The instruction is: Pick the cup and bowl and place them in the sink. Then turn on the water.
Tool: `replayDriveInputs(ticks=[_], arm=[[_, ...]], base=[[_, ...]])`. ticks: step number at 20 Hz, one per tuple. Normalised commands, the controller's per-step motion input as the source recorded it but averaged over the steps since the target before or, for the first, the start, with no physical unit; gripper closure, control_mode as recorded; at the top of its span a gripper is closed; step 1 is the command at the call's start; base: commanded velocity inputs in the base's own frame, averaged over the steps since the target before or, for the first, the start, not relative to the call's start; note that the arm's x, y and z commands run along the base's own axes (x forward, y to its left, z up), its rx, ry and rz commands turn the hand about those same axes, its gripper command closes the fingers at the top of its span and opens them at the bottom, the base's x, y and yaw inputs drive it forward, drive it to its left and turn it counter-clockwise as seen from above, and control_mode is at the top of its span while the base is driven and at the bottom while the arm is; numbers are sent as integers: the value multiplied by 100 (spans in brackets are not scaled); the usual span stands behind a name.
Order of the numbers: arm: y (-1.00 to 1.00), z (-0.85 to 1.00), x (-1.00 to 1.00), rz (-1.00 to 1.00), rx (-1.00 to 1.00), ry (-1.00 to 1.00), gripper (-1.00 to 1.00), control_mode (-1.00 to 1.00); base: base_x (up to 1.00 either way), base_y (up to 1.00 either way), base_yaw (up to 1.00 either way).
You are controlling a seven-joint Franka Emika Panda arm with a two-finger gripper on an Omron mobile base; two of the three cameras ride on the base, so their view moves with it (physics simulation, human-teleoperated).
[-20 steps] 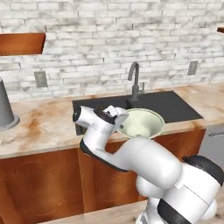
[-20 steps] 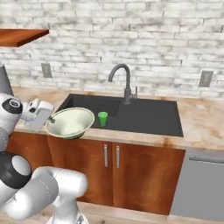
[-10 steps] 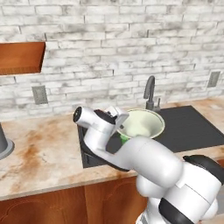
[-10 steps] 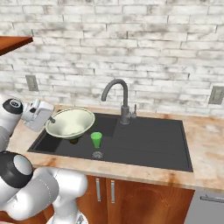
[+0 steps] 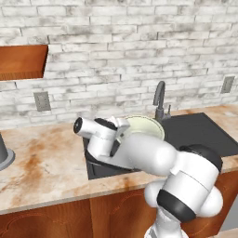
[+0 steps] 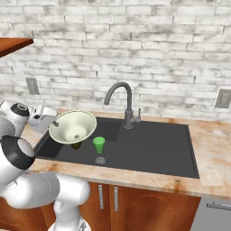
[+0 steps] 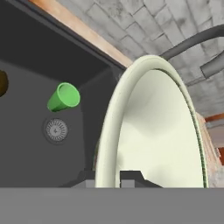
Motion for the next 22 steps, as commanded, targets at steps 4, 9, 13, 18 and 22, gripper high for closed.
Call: replayDriveInputs(ticks=[4,9,13,18,22], arm=[[75,-66,38,-22,8,-1,100,-100],[57,-27,24,-25,3,2,100,-100],[34,-26,41,-10,6,-7,100,-100],[23,-65,46,-5,11,0,100,-100],[10,-61,61,0,12,3,100,-100]], base=[[0,0,0],[0,0,0],[0,0,0],[0,0,0],[0,0,0]])
